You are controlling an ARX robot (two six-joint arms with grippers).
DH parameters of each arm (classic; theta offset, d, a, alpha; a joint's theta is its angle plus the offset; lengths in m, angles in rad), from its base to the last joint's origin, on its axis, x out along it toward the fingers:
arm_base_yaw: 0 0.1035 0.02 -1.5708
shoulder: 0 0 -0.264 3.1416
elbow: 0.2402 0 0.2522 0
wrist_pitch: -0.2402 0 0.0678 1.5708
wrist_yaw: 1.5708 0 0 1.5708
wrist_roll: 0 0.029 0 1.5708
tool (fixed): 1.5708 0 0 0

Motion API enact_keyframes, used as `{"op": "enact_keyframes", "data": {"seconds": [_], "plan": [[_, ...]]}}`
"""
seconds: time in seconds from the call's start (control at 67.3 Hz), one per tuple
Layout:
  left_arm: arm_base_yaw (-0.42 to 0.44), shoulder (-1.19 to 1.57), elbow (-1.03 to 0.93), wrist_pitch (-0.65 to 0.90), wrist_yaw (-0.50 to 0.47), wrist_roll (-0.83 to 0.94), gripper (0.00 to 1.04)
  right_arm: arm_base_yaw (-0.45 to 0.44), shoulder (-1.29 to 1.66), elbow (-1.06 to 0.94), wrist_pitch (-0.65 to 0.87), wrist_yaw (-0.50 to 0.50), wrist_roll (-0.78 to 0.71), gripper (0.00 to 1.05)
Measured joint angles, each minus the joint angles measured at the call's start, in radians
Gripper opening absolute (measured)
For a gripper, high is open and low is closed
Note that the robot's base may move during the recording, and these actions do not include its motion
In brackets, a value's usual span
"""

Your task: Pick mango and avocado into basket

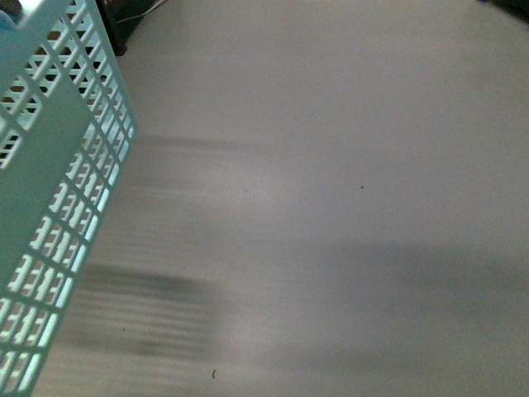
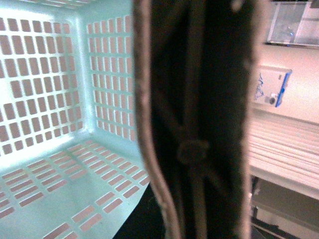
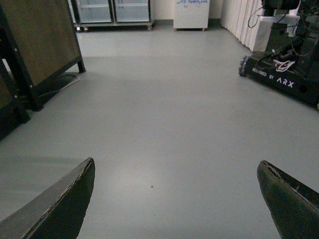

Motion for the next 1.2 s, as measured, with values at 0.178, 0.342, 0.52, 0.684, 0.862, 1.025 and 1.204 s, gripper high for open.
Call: {"op": "enact_keyframes", "data": {"seconds": [0.178, 0.342, 0.52, 0.684, 0.862, 1.025, 1.204], "plan": [[0.033, -0.076, 0.06, -0.079, 0.075, 0.006, 0.05, 0.0, 0.0, 0.0, 0.0, 0.0, 0.0, 0.96], [0.035, -0.084, 0.068, -0.08, 0.079, 0.008, 0.05, 0.0, 0.0, 0.0, 0.0, 0.0, 0.0, 0.96], [0.036, -0.084, 0.068, -0.083, 0.079, 0.008, 0.05, 0.0, 0.0, 0.0, 0.0, 0.0, 0.0, 0.96], [0.036, -0.084, 0.068, -0.084, 0.078, 0.012, 0.05, 0.0, 0.0, 0.0, 0.0, 0.0, 0.0, 0.96], [0.036, -0.084, 0.068, -0.085, 0.078, 0.012, 0.05, 0.0, 0.0, 0.0, 0.0, 0.0, 0.0, 0.96], [0.036, -0.084, 0.068, -0.086, 0.08, 0.012, 0.05, 0.0, 0.0, 0.0, 0.0, 0.0, 0.0, 0.96], [0.037, -0.084, 0.068, -0.086, 0.077, 0.013, 0.05, 0.0, 0.0, 0.0, 0.0, 0.0, 0.0, 0.96]]}}
